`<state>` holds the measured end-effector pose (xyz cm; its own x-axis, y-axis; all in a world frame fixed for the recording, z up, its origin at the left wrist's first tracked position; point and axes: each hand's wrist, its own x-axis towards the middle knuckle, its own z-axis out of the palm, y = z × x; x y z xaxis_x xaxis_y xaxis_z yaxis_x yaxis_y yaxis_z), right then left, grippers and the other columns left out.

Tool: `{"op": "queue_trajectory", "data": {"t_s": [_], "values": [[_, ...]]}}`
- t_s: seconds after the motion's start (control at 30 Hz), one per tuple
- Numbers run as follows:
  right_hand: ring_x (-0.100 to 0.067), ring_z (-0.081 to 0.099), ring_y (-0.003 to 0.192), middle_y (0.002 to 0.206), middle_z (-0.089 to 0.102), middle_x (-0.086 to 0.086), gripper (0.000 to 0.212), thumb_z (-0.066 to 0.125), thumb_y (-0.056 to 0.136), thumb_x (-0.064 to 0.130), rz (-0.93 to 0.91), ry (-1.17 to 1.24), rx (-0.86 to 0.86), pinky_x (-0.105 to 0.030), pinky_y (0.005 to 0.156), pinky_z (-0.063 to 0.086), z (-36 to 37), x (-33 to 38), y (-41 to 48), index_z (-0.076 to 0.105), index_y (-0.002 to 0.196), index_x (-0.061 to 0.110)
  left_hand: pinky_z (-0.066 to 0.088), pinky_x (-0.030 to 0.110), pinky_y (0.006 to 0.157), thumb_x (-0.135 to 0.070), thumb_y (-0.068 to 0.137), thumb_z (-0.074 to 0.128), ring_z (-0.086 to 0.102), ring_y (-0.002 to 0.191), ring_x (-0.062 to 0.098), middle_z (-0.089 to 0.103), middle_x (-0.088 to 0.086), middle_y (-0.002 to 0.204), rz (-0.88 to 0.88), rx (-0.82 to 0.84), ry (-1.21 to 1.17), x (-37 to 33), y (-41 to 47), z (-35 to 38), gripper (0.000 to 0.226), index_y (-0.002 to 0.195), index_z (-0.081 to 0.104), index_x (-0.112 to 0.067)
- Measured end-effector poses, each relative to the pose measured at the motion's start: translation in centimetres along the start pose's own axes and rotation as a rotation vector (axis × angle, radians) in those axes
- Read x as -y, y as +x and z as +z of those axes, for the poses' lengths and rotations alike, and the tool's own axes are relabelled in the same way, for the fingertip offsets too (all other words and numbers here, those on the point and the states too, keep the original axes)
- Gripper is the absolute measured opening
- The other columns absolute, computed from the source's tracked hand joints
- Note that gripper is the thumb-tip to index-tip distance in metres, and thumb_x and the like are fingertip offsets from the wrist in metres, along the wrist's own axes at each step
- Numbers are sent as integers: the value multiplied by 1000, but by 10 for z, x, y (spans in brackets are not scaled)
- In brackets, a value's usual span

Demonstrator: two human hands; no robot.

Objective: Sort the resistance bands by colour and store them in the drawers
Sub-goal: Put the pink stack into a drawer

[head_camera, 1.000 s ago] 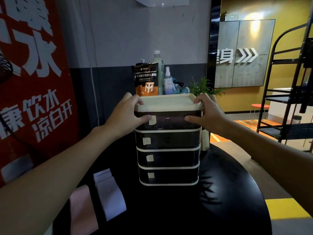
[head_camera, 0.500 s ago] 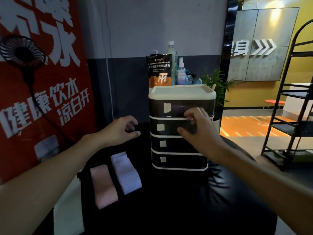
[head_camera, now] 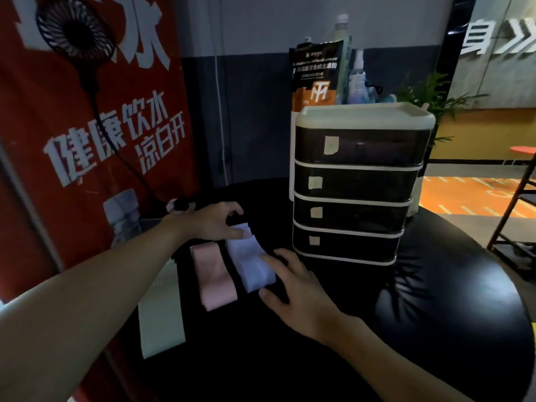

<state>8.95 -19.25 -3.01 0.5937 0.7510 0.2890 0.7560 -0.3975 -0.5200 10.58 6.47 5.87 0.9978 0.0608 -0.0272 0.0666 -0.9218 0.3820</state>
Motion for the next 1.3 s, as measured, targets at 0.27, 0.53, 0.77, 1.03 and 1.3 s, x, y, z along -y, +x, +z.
{"op": "queue_trajectory", "data": {"t_s": [0.27, 0.53, 0.77, 1.03, 1.3], "values": [[-11, 26, 133, 152, 14, 19, 56, 39, 97, 52, -6, -134, 49, -31, 102, 23, 3, -1, 2, 18, 149, 44, 36, 34, 114, -68, 76, 71, 36, 141, 19, 30, -1, 159, -124, 194, 80, 18, 21, 4, 103, 154, 28, -18], [-12, 28, 129, 148, 20, 16, 58, 39, 96, 53, 4, -154, 60, -32, 104, 25, 1, 4, 1, 15, 148, 44, 46, 29, 66, -66, 69, 78, 61, 76, 13, 66, -2, 86, -125, 208, 17, 24, 31, 8, 59, 91, 68, -12], [-10, 30, 126, 143, 25, 16, 60, 41, 95, 54, 8, -166, 49, -31, 104, 27, 1, 4, 0, 15, 148, 43, 53, 35, 98, -60, 75, 78, 60, 117, 17, 59, -2, 133, -153, 241, 7, 17, 26, 3, 79, 134, 55, -13], [-11, 18, 137, 149, 15, 12, 61, 45, 94, 50, 1, -157, -17, -32, 107, 20, -1, 9, -2, 18, 148, 39, 41, 24, 103, -84, 53, 70, 50, 127, 15, 49, 2, 147, -188, 224, 31, 31, -3, -21, 128, 153, 32, -14], [-16, 29, 131, 137, 49, 9, 52, 42, 91, 45, -287, -279, -92, -39, 104, 27, 30, 62, -15, 38, 138, 22, 53, 28, 94, -65, 69, 77, 64, 104, 11, 65, -7, 116, -216, 332, 253, 43, -23, -15, 76, 126, 61, -18]]}}
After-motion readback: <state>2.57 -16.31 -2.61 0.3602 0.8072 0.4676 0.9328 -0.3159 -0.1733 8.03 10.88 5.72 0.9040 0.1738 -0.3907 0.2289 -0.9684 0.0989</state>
